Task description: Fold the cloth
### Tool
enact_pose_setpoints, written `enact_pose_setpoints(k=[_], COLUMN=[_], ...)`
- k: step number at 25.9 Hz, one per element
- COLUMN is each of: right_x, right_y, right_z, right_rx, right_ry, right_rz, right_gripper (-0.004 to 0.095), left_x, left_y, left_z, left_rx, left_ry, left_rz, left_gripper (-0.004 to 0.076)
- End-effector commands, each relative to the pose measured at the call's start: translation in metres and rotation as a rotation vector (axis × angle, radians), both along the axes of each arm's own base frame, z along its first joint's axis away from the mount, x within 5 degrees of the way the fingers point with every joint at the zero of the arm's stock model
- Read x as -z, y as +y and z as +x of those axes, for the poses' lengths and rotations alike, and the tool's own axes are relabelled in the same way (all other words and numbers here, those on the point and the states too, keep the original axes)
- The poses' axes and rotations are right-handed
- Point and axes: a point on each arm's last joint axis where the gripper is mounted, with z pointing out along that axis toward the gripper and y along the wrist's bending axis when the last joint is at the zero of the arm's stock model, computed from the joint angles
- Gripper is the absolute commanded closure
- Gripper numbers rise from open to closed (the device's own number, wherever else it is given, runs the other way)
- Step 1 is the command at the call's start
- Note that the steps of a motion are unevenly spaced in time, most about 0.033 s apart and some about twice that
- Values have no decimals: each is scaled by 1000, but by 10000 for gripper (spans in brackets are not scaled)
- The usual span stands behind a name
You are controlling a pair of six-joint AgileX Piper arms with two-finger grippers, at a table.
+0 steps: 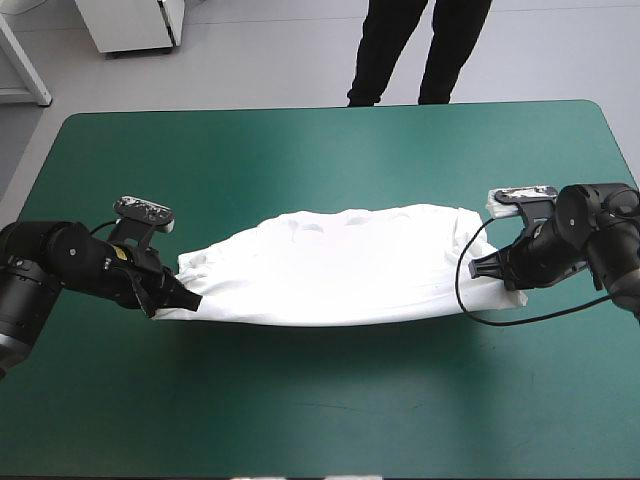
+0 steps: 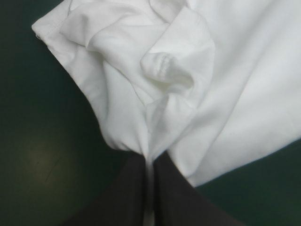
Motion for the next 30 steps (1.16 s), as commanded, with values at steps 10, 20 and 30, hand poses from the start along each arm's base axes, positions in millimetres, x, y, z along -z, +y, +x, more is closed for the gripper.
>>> enact_pose_setpoints(k=[10,20,30], right_x=[-44,-67,-25], right_y=[-1,6,11], right_z=[1,59,106], right_rx=[5,2,-12], right_ry=[-168,-231,-133], right_rz=[2,20,3], right_gripper=[925,925,925], left_x=[-37,-35,-8], left_y=[-1,-3,-7], left_z=[-2,32,78], left_rx=[-38,-71,-88], left_ry=[-163,-231,-255], left_rz=[-56,-31,7], left_gripper=[746,746,746])
